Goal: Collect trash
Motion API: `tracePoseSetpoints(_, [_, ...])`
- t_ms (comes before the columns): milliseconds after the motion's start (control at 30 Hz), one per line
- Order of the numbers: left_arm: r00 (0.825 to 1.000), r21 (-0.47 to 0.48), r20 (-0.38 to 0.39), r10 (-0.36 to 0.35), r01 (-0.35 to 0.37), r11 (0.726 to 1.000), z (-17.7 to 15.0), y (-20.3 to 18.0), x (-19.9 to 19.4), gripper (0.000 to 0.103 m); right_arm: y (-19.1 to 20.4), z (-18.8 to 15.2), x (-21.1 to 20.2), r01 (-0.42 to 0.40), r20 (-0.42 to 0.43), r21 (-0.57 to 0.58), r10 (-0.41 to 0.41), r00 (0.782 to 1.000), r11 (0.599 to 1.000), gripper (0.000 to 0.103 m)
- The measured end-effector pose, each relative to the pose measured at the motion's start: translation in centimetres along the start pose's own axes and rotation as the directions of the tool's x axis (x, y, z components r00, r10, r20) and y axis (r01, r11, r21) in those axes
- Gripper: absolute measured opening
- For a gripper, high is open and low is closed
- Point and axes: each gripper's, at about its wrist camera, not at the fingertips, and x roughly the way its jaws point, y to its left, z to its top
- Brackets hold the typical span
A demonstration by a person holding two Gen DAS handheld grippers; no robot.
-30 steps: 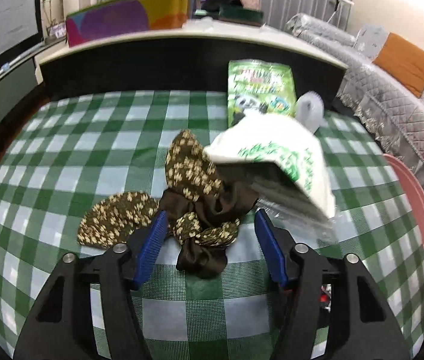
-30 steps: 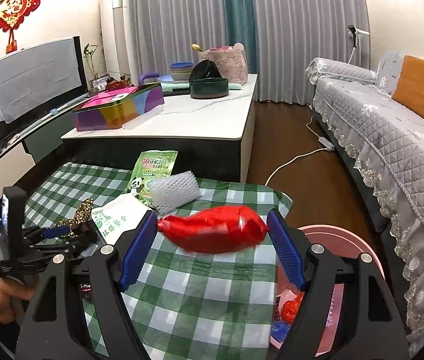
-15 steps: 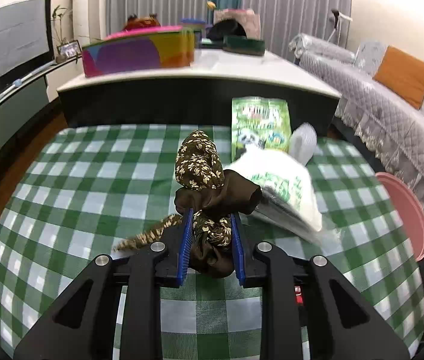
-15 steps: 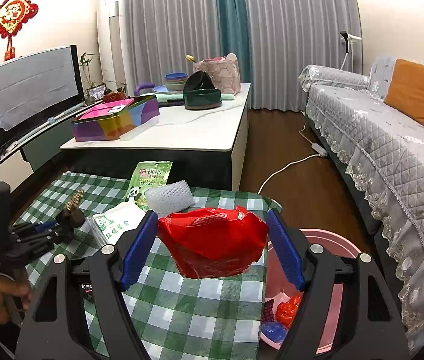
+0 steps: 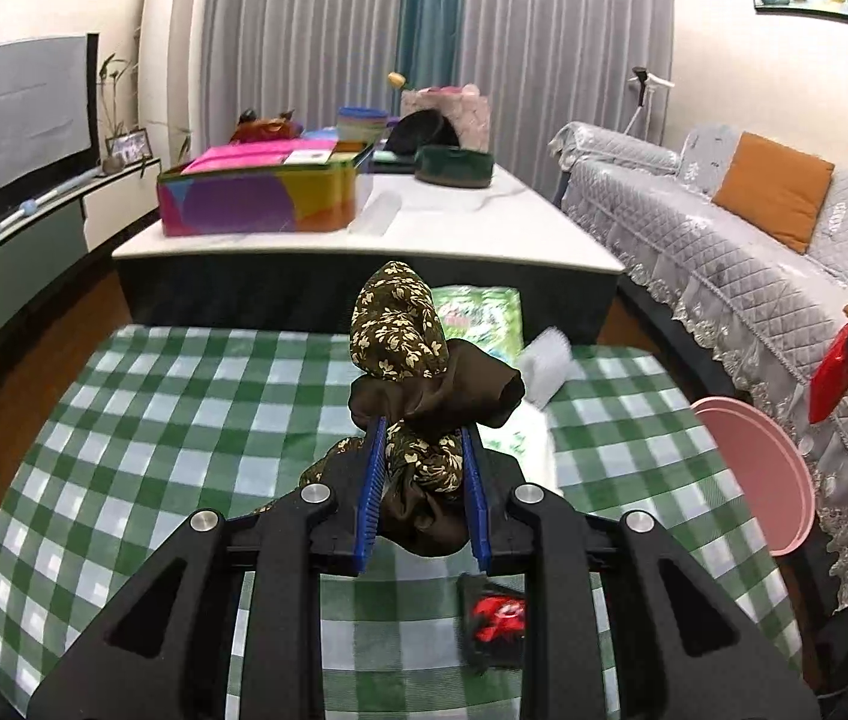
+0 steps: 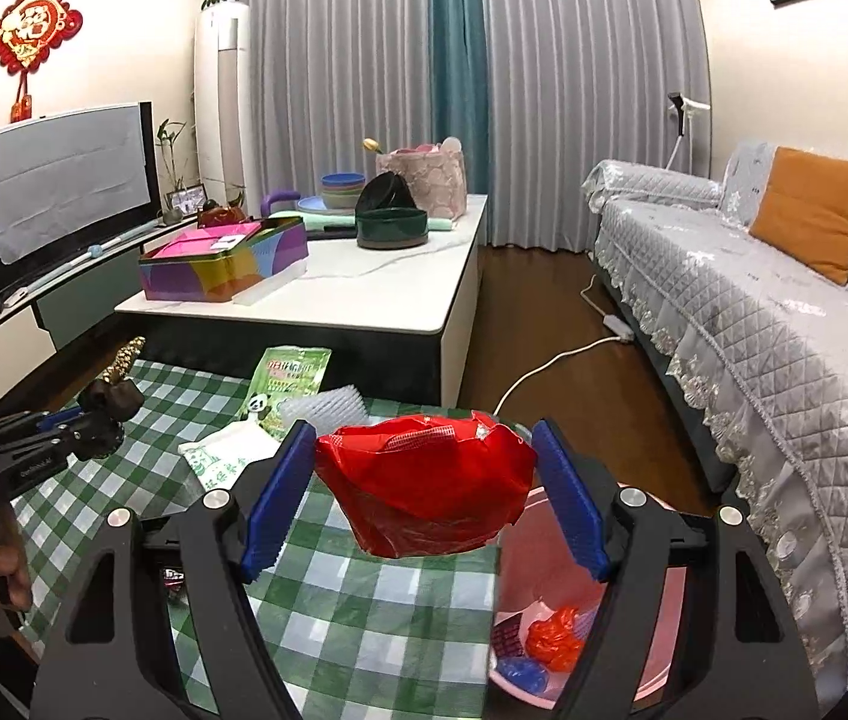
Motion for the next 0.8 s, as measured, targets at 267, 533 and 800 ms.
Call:
tracePoseSetpoints(267, [0.998,0.033,0.027,-0.055,0.054,0.998,0.7,-2.9,-0.7,0.024,-1.7,-0.1,-0.5,0.026,0.009,0.022,-0.026,1.0,0.999,0.073])
tracePoseSetpoints(533, [0.995,0.06,0.027,-0.1,0.098,0.993,1.1,-5.9,-0.1,0.024,-4.7,-0.2,-1.3,0.075,0.021,0.058,-0.077,0.997,0.995,0.073])
tracePoseSetpoints(800, [0.989,0.093,0.017,-0.148,0.146,0.985,1.3,-9.2,0.8,0.024,-8.5,-0.7,-1.9,0.121,0.019,0.104,-0.123,0.992,0.987,0.073])
